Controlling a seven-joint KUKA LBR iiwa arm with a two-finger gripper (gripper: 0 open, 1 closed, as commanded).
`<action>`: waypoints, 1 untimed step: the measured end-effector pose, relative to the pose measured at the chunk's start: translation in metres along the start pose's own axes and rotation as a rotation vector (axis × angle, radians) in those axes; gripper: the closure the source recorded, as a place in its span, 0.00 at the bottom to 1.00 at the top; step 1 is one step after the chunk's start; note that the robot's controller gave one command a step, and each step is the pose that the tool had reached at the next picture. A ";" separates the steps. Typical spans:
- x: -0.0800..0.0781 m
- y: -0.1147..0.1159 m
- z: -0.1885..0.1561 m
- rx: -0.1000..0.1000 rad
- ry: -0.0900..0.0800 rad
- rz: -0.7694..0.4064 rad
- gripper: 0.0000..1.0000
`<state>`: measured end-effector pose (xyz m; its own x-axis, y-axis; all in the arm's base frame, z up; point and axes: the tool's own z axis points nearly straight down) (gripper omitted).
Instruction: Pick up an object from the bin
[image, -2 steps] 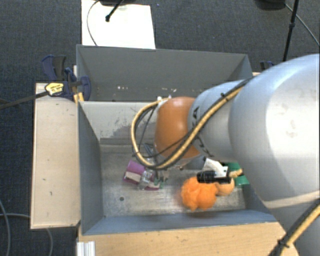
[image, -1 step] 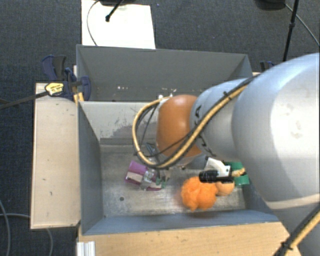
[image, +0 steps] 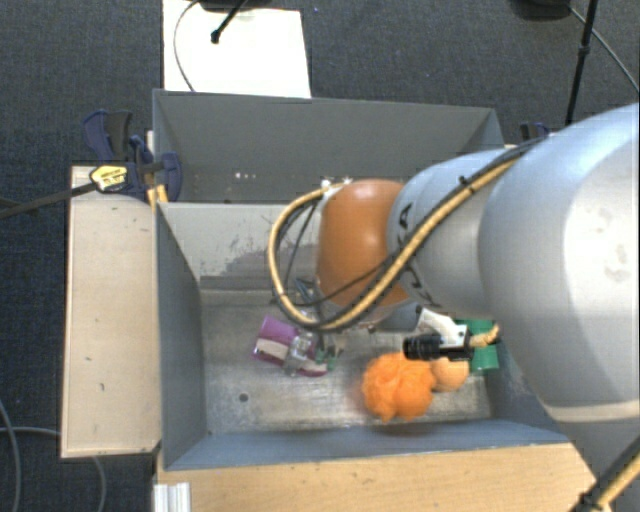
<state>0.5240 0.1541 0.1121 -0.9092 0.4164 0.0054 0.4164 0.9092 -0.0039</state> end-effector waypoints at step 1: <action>-0.001 0.001 -0.019 -0.002 -0.002 -0.002 1.00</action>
Offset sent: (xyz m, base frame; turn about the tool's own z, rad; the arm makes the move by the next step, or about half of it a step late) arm 0.0000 -0.0001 0.0676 0.0000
